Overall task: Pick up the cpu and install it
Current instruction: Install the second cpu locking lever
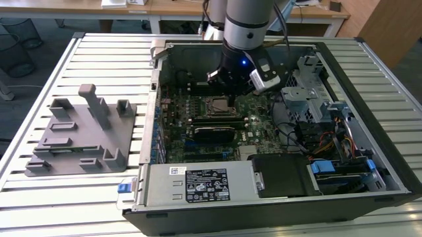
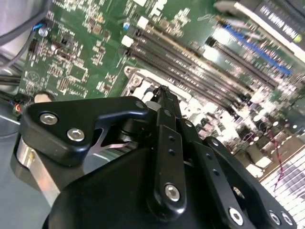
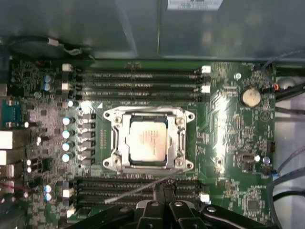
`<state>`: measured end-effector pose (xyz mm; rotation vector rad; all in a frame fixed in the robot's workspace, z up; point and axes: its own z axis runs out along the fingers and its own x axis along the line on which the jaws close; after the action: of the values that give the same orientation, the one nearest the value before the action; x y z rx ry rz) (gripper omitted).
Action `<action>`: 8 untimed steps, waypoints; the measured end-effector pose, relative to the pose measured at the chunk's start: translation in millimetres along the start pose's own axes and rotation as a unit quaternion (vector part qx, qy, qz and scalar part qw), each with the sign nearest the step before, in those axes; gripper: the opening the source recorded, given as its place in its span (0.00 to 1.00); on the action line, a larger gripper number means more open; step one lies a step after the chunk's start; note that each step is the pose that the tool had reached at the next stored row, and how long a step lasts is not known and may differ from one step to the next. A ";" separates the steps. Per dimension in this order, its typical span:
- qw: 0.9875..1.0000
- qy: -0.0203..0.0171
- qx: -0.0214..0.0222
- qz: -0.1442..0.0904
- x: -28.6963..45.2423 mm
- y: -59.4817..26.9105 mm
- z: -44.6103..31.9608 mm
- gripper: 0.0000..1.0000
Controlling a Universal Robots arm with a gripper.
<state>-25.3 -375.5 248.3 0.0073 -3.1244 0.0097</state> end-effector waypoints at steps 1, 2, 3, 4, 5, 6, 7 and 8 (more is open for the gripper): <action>1.000 0.000 0.000 0.000 0.0 -1.5 0.0 0.11; 1.000 0.002 0.000 0.000 0.0 -2.5 0.0 0.11; 1.000 0.004 0.000 0.000 0.0 -3.5 0.0 0.11; 1.000 0.006 0.000 0.000 0.0 -4.6 0.0 0.11; 1.000 0.008 0.000 0.000 0.0 -5.5 0.1 0.11; 1.000 0.011 0.000 0.000 0.0 -5.8 0.1 0.11; 1.000 0.015 -0.001 0.000 -0.1 -5.7 0.1 0.11; 1.000 0.023 -0.001 0.000 -0.3 -6.0 0.0 0.11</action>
<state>-25.1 -381.5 248.3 0.0075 -3.0787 0.0052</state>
